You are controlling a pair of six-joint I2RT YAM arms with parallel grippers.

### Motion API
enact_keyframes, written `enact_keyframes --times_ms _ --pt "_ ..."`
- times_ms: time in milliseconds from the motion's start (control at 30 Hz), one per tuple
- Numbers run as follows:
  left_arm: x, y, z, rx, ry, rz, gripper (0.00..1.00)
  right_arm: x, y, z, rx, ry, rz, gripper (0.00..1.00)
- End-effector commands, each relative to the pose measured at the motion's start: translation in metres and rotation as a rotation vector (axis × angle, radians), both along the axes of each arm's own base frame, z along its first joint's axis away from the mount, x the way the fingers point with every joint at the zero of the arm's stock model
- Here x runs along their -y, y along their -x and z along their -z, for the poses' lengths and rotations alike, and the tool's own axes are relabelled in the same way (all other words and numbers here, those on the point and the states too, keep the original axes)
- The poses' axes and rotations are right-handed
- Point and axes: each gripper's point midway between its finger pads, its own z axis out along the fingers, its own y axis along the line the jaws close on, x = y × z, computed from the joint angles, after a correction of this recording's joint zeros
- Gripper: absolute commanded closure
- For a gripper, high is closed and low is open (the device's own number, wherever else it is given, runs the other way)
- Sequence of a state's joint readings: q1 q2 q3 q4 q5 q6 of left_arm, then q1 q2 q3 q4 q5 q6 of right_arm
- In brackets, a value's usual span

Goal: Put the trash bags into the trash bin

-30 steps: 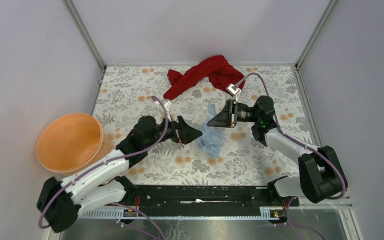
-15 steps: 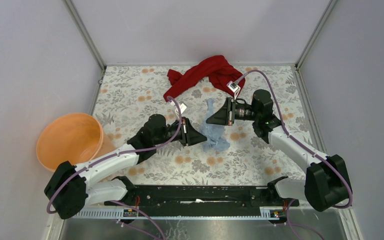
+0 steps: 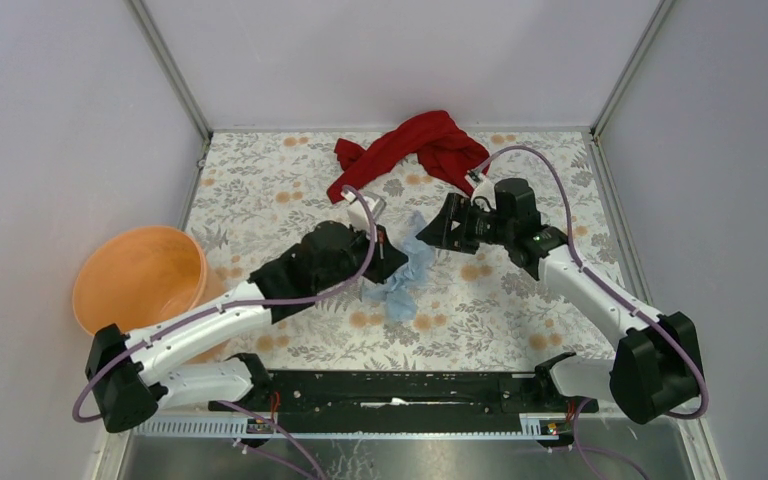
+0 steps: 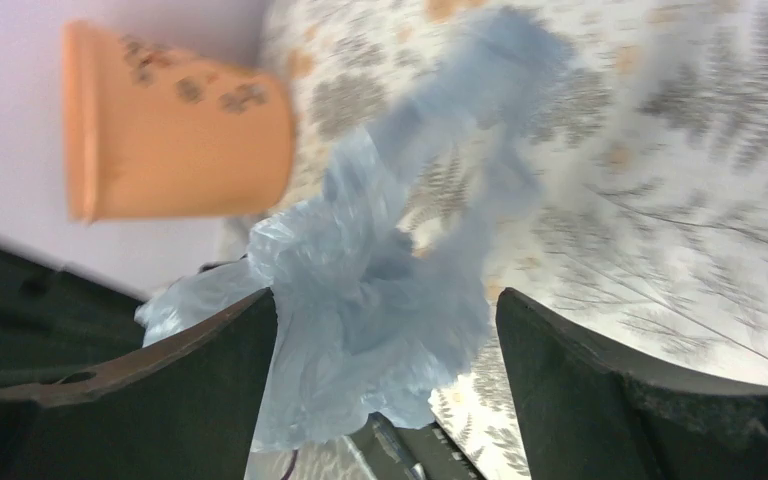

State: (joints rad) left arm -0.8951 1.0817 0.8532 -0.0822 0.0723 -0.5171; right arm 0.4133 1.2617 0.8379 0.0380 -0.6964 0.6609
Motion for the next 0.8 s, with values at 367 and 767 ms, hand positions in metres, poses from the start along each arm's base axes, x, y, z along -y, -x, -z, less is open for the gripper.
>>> enact_keyframes --times_ms 367,767 --pt "0.059 0.063 0.114 0.167 -0.561 0.135 1.0 0.088 -0.029 0.069 -0.074 0.566 0.313 0.02" --pt "0.054 0.081 0.126 0.143 -0.519 0.119 1.0 0.119 -0.009 0.089 -0.105 0.646 0.405 0.0"
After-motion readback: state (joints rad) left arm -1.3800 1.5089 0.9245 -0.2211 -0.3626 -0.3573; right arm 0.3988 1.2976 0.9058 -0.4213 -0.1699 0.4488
